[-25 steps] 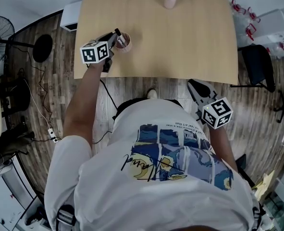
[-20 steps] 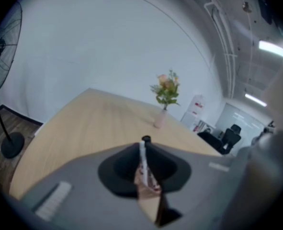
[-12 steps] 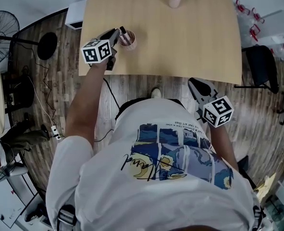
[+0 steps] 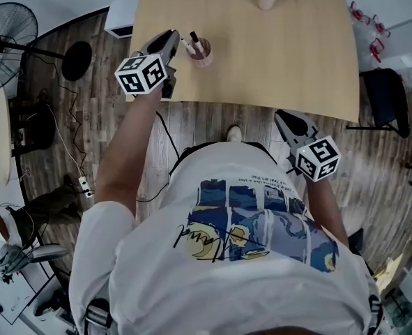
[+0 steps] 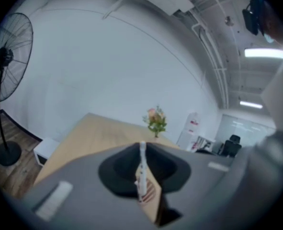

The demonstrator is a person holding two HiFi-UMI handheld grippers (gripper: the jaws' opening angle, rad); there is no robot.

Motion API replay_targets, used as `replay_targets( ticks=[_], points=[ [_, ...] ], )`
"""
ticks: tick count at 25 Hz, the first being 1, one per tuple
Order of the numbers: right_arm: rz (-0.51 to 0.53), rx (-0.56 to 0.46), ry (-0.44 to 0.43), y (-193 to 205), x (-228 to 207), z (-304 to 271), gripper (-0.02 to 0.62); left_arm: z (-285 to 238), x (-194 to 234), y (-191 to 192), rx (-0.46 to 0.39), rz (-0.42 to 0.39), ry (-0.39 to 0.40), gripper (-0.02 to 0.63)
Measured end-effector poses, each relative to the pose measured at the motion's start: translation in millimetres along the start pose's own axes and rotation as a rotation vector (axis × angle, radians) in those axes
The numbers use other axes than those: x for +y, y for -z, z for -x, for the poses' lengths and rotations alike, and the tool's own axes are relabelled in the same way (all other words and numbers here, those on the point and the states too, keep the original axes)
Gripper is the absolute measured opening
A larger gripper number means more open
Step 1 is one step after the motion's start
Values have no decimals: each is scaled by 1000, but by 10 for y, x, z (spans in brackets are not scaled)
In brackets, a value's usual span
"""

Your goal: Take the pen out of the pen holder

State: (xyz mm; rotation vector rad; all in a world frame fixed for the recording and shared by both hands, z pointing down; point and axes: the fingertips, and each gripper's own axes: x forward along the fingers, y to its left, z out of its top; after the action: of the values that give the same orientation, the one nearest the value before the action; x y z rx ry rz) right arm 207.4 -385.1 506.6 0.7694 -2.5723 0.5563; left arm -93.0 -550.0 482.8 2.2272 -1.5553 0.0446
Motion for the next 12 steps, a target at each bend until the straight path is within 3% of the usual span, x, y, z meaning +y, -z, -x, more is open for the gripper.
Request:
replay_targets(
  ticks=[12],
  points=[
    [36,7,-56,-78,681,-411,17,1012,-354,-645,-144,-59,91,44]
  ],
)
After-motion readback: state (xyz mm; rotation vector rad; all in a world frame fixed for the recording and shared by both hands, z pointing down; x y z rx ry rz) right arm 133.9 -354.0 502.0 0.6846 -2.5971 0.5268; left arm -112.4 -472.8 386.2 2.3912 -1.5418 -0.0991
